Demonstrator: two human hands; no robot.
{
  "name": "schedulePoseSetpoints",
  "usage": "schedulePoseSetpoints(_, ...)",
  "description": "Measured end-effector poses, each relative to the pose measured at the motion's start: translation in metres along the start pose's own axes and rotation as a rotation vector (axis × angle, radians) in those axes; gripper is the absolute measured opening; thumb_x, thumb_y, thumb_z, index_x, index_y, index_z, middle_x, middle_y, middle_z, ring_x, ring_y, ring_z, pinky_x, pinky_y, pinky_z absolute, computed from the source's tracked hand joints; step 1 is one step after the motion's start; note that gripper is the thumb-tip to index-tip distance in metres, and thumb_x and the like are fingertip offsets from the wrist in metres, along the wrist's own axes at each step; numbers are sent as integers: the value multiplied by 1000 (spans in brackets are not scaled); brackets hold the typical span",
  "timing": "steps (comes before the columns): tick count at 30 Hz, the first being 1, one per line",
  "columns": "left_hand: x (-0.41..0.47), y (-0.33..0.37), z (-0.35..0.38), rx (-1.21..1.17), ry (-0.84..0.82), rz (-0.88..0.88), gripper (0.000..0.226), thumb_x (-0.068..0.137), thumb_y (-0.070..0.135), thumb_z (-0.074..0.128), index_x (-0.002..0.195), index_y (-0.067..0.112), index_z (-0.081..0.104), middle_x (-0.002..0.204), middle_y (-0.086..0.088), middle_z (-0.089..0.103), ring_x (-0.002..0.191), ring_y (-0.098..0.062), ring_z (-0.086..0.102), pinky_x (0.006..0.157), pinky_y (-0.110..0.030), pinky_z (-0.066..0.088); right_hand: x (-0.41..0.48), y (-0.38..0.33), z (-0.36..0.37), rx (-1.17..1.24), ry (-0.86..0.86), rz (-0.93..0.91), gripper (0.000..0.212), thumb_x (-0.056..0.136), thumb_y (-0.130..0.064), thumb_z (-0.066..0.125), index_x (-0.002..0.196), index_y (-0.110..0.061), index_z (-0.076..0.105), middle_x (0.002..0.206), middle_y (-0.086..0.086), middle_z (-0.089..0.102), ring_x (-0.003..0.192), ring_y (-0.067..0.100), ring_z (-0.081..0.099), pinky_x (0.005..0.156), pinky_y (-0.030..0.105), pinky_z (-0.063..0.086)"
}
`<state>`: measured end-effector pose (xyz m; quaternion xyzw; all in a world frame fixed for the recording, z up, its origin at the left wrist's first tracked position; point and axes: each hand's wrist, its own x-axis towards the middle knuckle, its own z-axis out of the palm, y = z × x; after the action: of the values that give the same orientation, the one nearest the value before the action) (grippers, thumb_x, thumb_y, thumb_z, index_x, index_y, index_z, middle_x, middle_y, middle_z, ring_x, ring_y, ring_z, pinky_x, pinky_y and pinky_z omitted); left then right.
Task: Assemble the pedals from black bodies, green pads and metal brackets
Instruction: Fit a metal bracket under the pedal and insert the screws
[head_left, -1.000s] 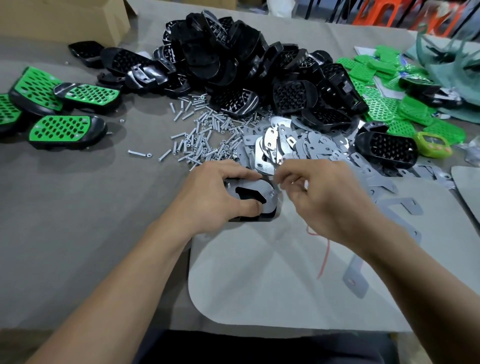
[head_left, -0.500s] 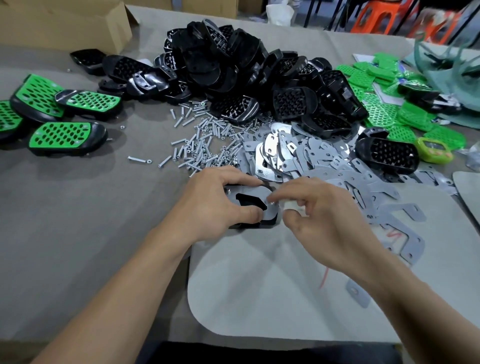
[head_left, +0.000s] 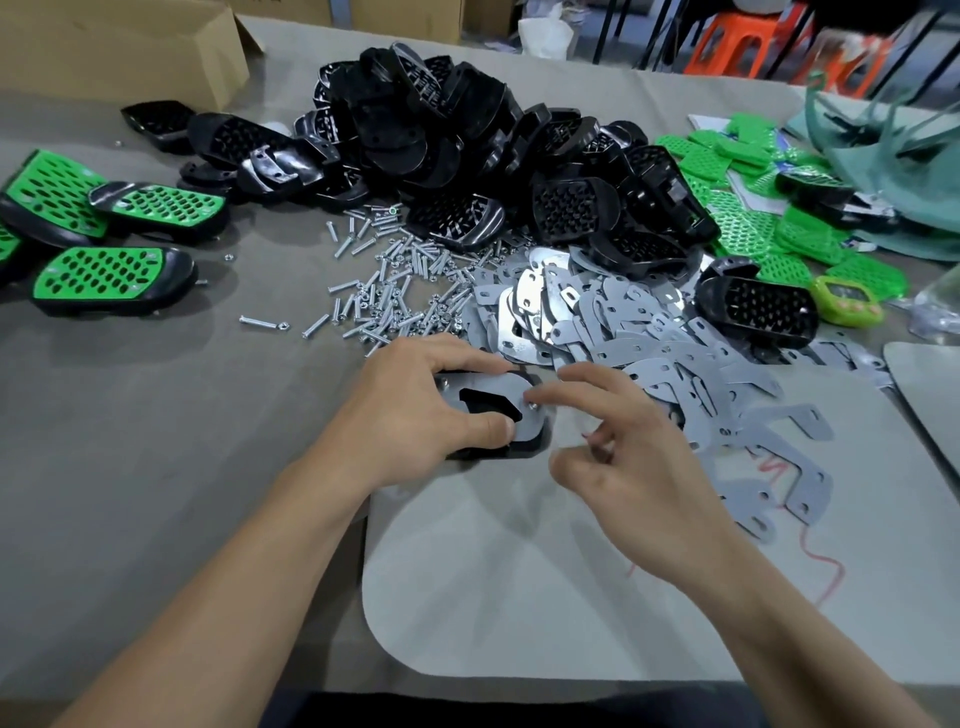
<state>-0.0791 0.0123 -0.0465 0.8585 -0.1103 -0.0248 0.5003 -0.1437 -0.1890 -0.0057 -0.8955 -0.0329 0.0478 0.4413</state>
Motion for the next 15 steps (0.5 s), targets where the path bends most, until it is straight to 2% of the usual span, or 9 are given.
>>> schedulePoseSetpoints(3,0,1,-1,1,-5,-5,55,46,60,81,99,47,77,105,31,68,94,5,66,83,-25,54,-3,-3,3,10,47,14,47,83,-6,66,107,-46,71,127,-32,50,69,-2,61,75,5,38)
schedulePoseSetpoints(4,0,0,-1,5,-7,-3,55,46,61,81,99,47,77,105,31,68,94,6,66,83,-24,54,-4,-3,4,-8,73,19,43,83,-10,66,105,-47,72,129,-32,50,83,-4,63,79,7,39)
schedulePoseSetpoints(6,0,0,-1,11,-4,2,53,45,61,81,97,49,77,105,32,68,95,7,66,84,-23,53,-8,-3,5,-30,127,61,28,82,-22,67,93,-47,75,134,-33,50,114,-7,54,94,18,41)
schedulePoseSetpoints(8,0,0,-1,11,4,9,52,45,62,80,96,50,76,105,33,67,97,9,65,83,-20,51,-11,-5,4,27,132,109,17,80,-30,67,79,-44,77,132,-35,53,123,-11,46,97,26,39)
schedulePoseSetpoints(9,0,0,-1,9,6,10,53,45,62,80,97,49,77,105,33,67,97,9,65,82,-19,50,-12,-6,4,53,126,111,19,81,-28,67,78,-44,77,128,-35,56,120,-14,48,94,24,40)
schedulePoseSetpoints(12,-1,-1,0,-6,-3,4,58,46,61,81,102,43,79,105,30,69,93,7,66,79,-18,51,-5,-7,3,-28,206,49,32,84,-18,68,86,-49,74,104,-27,66,91,-13,56,71,10,40)
schedulePoseSetpoints(15,-1,-1,0,4,-3,25,55,47,61,80,100,47,77,105,31,68,95,7,66,77,-14,48,6,-13,4,-202,213,-48,23,88,-18,68,98,-38,73,80,-23,66,77,-7,57,65,7,41)
